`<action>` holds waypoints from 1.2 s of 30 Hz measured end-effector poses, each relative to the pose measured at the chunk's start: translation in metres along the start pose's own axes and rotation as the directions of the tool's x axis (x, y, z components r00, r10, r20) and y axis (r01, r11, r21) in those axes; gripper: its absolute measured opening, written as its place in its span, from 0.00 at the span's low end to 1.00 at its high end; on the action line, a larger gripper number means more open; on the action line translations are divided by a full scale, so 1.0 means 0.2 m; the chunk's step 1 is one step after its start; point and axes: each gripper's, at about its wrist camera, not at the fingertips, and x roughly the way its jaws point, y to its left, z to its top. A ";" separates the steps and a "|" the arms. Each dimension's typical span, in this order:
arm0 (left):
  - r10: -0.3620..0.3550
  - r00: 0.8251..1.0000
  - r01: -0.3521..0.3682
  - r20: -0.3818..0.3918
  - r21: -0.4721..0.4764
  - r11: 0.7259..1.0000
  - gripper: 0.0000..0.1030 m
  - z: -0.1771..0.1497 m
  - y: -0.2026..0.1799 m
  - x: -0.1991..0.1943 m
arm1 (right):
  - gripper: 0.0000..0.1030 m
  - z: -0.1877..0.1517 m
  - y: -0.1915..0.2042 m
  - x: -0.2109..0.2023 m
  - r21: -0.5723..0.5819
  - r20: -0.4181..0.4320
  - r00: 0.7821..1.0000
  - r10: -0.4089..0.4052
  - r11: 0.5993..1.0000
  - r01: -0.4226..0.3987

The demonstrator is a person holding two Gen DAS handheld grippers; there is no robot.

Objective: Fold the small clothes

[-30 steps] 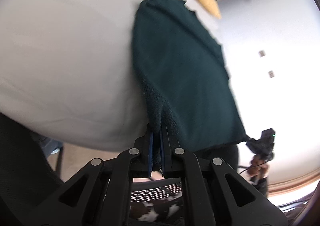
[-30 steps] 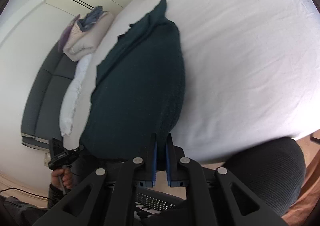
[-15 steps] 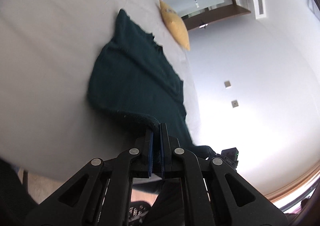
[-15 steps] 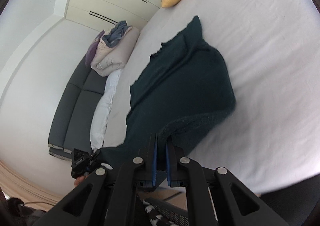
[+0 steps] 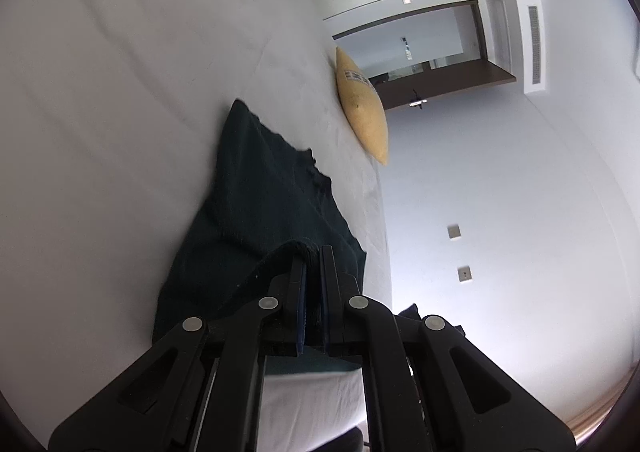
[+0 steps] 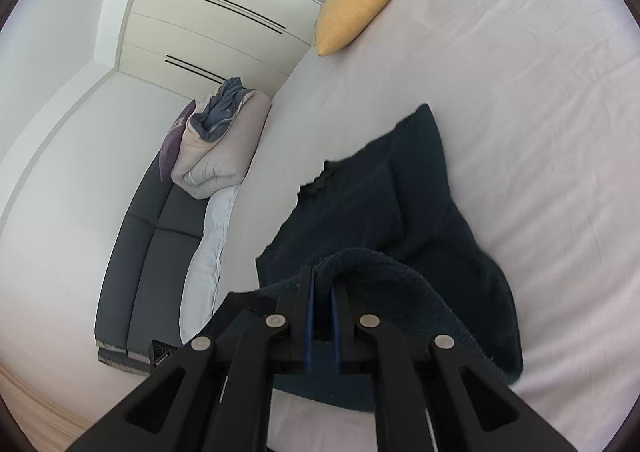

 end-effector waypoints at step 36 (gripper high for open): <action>0.241 0.967 -0.244 0.078 0.037 0.969 0.07 0.75 0.24 0.62 | 0.48 0.51 -0.26 0.42 0.086 0.220 0.898 -0.381 0.925 0.371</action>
